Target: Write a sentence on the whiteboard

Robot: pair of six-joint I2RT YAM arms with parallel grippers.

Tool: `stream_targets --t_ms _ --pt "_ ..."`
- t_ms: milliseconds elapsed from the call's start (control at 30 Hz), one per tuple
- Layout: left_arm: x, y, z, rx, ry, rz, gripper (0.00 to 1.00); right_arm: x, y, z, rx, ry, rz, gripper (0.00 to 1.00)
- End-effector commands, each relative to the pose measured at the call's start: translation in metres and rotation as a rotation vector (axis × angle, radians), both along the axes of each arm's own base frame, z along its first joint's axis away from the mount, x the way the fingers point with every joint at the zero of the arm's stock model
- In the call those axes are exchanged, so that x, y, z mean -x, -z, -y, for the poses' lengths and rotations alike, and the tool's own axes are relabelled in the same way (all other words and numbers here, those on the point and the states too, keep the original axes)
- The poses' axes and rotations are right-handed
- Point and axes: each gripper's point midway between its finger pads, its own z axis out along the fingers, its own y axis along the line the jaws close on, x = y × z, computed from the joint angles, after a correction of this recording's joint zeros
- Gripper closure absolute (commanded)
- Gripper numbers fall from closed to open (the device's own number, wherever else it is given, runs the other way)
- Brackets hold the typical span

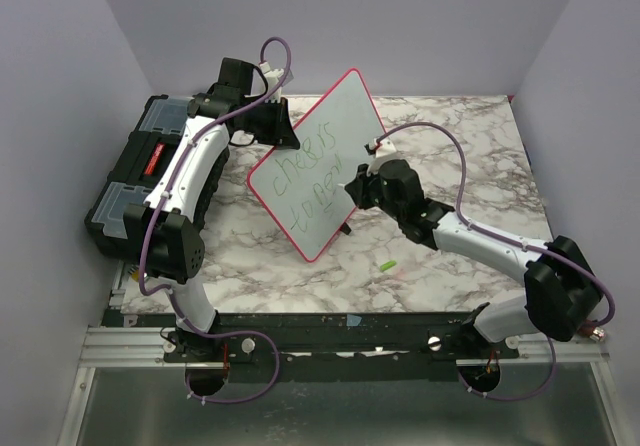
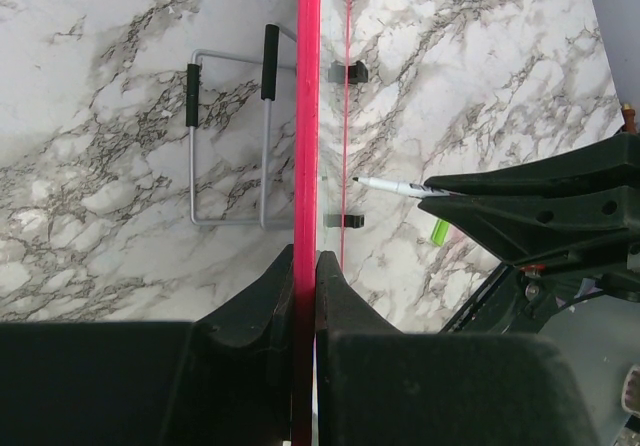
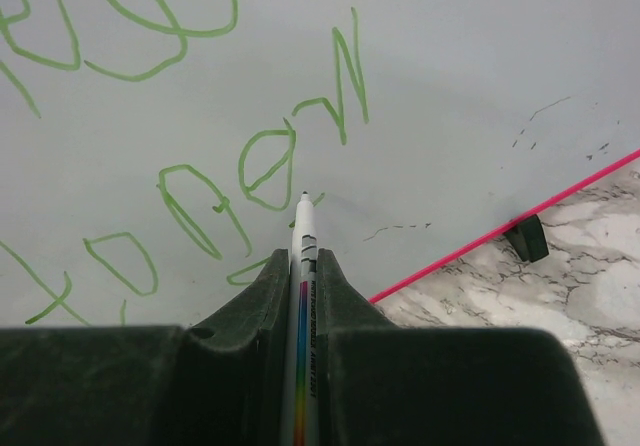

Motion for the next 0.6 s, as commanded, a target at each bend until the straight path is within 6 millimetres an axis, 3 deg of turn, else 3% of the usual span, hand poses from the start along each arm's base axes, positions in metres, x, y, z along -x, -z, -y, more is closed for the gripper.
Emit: stream_targets --t_ms 0,567 --pt "-0.015 0.006 -0.015 -0.105 -0.009 0.083 1.00 -0.005 -0.012 -0.013 -0.022 -0.039 0.021 0.99" --pt "-0.016 0.002 -0.013 -0.095 -0.006 0.090 1.00 0.006 0.021 -0.008 0.019 -0.052 -0.048 0.99"
